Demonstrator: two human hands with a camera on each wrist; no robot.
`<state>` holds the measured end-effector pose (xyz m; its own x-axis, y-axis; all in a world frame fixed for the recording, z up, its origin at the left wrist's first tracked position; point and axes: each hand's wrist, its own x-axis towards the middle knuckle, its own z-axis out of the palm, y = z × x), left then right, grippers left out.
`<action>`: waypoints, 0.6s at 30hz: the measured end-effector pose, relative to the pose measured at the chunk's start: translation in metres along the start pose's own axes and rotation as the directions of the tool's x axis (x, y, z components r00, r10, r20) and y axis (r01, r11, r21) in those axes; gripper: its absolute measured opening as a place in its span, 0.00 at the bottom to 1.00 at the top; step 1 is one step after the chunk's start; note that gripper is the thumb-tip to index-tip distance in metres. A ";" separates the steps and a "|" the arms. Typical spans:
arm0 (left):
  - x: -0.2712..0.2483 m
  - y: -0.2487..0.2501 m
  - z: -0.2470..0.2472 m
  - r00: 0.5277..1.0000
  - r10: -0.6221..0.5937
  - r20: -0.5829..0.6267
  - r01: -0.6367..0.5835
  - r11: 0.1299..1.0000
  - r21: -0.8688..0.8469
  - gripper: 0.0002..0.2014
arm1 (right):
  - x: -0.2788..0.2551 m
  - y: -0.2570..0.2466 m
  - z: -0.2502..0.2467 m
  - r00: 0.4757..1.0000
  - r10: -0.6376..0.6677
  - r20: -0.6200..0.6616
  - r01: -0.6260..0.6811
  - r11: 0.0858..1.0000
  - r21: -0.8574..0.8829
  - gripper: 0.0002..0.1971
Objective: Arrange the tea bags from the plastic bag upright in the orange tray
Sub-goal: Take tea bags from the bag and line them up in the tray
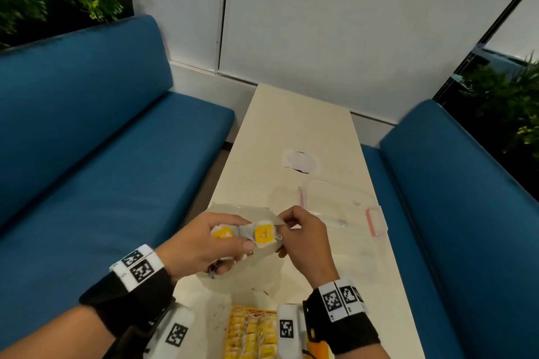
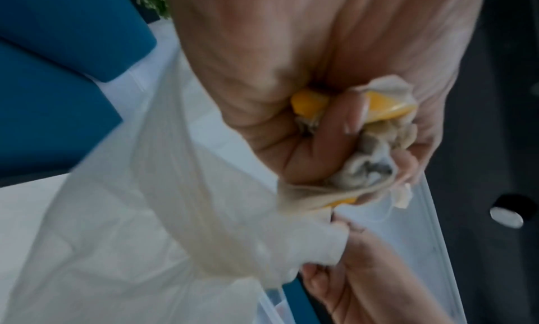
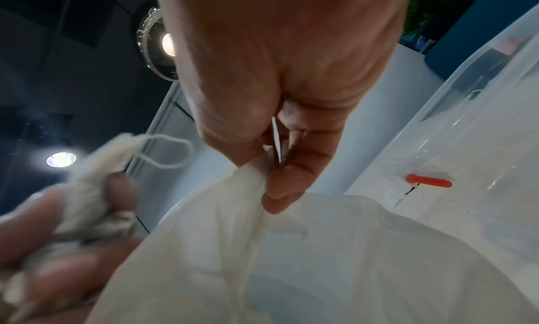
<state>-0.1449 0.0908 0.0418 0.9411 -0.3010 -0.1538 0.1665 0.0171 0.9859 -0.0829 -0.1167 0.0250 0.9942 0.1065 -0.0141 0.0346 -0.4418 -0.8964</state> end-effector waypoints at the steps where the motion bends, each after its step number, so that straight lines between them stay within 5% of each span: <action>1: -0.007 0.000 -0.004 1.000 0.023 -0.020 -0.024 0.999 -0.038 0.12 | -0.001 0.001 -0.001 1.000 -0.005 0.006 0.005 1.000 -0.002 0.07; 6: -0.036 -0.012 -0.030 0.989 0.073 -0.126 -0.086 0.992 -0.096 0.14 | -0.003 0.011 -0.007 0.999 -0.032 0.013 0.032 0.999 -0.016 0.07; 12: -0.050 -0.037 -0.040 0.979 -0.004 -0.204 -0.009 0.998 -0.060 0.20 | -0.003 0.026 -0.013 1.000 0.011 0.006 -0.012 1.000 0.028 0.06; 18: -0.048 -0.052 -0.020 0.969 -0.002 -0.249 0.028 0.995 0.100 0.06 | 0.003 0.035 -0.022 0.997 0.077 -0.010 -0.077 0.996 0.053 0.12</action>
<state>-0.1928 0.1235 -0.0038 0.9843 -0.0545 -0.1677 0.1627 -0.0869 0.9828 -0.0762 -0.1516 0.0032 0.9949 0.0628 -0.0787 -0.0470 -0.4008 -0.9149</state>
